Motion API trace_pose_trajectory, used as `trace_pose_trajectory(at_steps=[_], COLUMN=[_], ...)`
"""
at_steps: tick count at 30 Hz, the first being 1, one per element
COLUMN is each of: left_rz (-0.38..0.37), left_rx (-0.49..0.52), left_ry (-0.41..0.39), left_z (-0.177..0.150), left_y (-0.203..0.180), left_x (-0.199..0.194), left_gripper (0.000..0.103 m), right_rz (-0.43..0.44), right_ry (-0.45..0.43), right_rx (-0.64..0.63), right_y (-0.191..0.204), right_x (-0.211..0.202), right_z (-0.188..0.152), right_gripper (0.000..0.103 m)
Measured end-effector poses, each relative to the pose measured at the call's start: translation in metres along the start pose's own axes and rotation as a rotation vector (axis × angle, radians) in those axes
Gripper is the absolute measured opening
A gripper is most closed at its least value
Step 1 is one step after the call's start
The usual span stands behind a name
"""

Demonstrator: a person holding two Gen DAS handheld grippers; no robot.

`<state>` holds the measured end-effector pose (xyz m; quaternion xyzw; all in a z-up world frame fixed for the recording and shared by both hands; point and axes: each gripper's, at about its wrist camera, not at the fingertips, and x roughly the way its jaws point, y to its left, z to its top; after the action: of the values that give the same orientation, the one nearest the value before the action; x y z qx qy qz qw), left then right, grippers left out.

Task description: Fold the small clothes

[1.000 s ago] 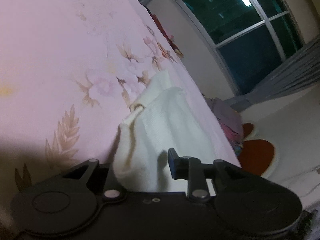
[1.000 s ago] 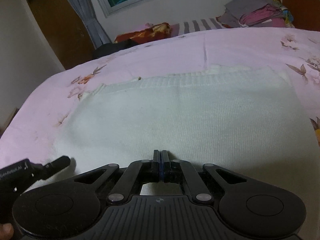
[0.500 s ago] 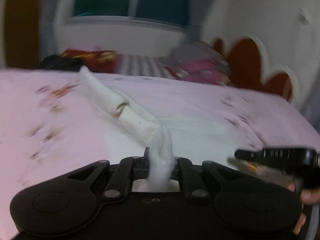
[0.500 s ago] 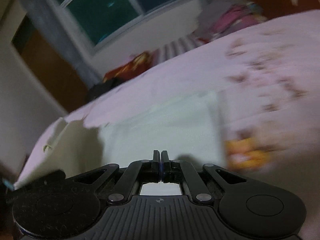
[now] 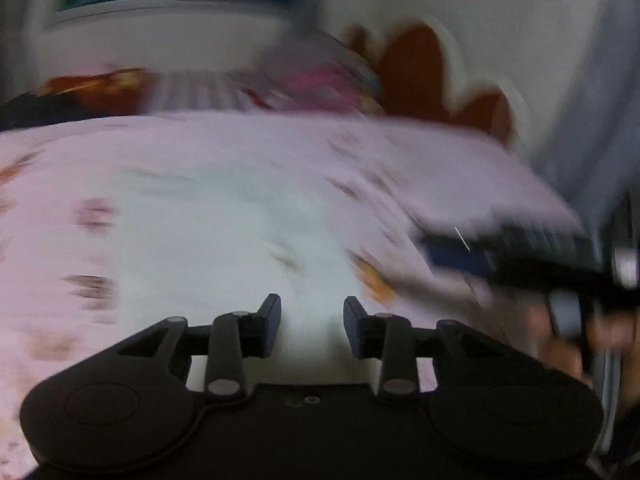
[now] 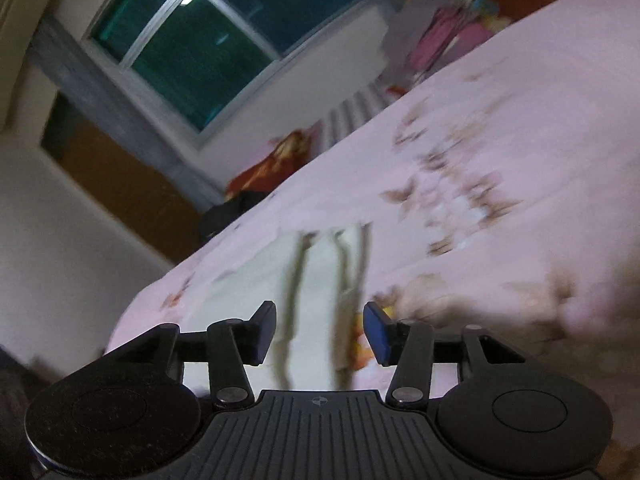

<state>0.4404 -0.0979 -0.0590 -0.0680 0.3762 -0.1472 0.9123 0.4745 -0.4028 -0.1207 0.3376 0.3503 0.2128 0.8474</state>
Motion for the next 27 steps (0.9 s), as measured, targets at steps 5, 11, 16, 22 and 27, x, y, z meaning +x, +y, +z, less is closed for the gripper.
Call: trace_pose_trajectory(at_steps=[5, 11, 16, 22, 27], left_rz=[0.125, 0.117, 0.094, 0.053, 0.024], left_rx=[-0.165, -0.260, -0.271, -0.316, -0.307], left_ry=[0.002, -0.004, 0.040, 0.020, 0.058], left_z=[0.012, 0.003, -0.004, -0.005, -0.007], left_y=[0.075, 0.101, 0.118, 0.141, 0.150], left_x=[0.001, 0.013, 0.025, 0.027, 0.036], left_gripper=[0.034, 0.034, 0.035, 0.036, 0.037], right_rz=[0.074, 0.061, 0.015, 0.008, 0.027], right_ry=[0.084, 0.150, 0.197, 0.217, 0.264], right_rx=[-0.035, -0.049, -0.063, -0.043, -0.016], right_y=[0.024, 0.036, 0.038, 0.040, 0.045], right_x=[0.042, 0.082, 0.107, 0.119, 0.132], right_z=[-0.007, -0.014, -0.015, -0.017, -0.015], right_gripper=[0.048, 0.048, 0.048, 0.048, 0.048])
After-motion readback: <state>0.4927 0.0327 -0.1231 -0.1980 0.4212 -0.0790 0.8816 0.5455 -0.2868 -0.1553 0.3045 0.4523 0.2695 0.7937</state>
